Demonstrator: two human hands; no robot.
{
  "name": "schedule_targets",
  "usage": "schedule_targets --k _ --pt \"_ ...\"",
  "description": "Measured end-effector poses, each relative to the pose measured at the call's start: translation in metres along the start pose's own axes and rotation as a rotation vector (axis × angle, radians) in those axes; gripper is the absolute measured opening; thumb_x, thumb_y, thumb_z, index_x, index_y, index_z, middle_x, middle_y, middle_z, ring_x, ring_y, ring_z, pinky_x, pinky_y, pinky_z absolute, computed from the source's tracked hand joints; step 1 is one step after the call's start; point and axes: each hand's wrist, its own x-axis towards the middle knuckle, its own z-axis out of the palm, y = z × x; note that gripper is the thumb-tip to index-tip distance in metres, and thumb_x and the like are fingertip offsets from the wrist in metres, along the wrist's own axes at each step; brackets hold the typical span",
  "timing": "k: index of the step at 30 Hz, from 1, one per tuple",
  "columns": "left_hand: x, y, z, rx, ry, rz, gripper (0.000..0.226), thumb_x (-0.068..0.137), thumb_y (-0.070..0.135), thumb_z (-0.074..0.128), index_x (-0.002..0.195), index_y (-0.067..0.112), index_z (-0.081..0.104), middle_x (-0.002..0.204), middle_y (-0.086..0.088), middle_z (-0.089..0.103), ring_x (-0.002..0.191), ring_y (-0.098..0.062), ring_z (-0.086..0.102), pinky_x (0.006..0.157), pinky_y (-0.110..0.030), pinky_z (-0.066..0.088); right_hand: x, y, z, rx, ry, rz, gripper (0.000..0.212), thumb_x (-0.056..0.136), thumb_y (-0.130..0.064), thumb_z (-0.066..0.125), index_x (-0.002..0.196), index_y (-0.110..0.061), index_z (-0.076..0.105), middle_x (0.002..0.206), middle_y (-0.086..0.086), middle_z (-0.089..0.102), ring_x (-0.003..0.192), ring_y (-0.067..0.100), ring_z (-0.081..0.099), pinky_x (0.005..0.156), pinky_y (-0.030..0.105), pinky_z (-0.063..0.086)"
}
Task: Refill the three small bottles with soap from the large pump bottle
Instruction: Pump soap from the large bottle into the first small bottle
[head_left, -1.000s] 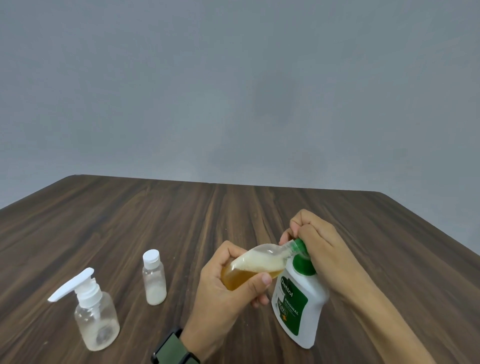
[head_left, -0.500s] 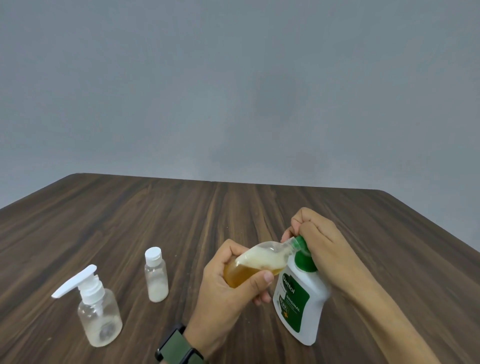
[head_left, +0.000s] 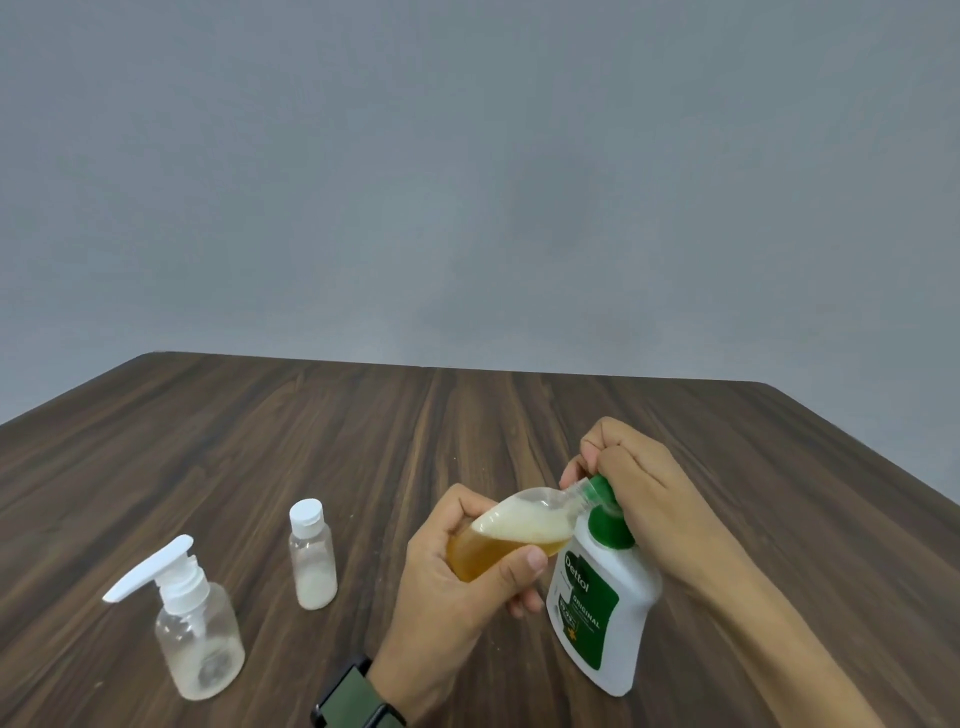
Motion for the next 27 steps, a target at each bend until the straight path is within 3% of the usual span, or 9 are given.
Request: schedule_targets --k 10,18,22,25,27 --pt "0.000 0.003 0.000 0.004 0.005 0.014 0.068 0.046 0.049 0.086 0.088 0.006 0.055 0.079 -0.012 0.072 0.051 -0.021 0.064 0.044 -0.026 0.051 0.004 -0.007 -0.005 -0.039 -0.036 -0.039 0.022 0.084 -0.024 0.036 0.067 -0.020 0.049 0.085 0.016 0.063 0.072 0.023 0.055 0.066 0.037 0.045" --pt "-0.002 -0.003 0.000 0.001 -0.005 -0.022 0.059 0.050 0.043 0.086 0.085 0.007 0.055 0.078 -0.015 0.071 0.051 -0.022 0.064 0.045 -0.026 0.050 -0.004 0.002 0.002 0.051 -0.010 0.022 0.018 0.079 -0.028 0.037 0.069 -0.016 0.045 0.082 0.022 0.060 0.064 0.019 0.051 0.061 0.038 0.042" --pt "0.000 0.001 0.000 -0.009 -0.015 -0.012 0.055 0.048 0.045 0.086 0.084 0.014 0.058 0.082 -0.017 0.071 0.052 -0.022 0.064 0.045 -0.025 0.050 0.001 -0.006 -0.002 0.001 -0.013 -0.012 0.022 0.082 -0.026 0.037 0.063 -0.024 0.047 0.081 0.016 0.061 0.068 0.019 0.052 0.064 0.037 0.042" --pt "0.000 0.003 -0.001 -0.009 -0.012 0.005 0.049 0.046 0.046 0.087 0.079 0.021 0.061 0.081 -0.017 0.071 0.051 -0.022 0.064 0.045 -0.025 0.050 0.004 -0.008 -0.005 -0.059 -0.030 -0.014 0.027 0.092 -0.014 0.036 0.069 -0.017 0.049 0.083 0.013 0.065 0.070 0.018 0.053 0.066 0.035 0.043" --pt "0.000 0.003 0.000 -0.009 -0.012 0.008 0.049 0.047 0.046 0.086 0.079 0.019 0.060 0.080 -0.015 0.071 0.051 -0.022 0.064 0.045 -0.025 0.050 0.004 -0.008 -0.004 -0.037 -0.016 -0.009 0.026 0.090 -0.017 0.037 0.067 -0.017 0.048 0.081 0.011 0.066 0.069 0.016 0.055 0.065 0.034 0.044"
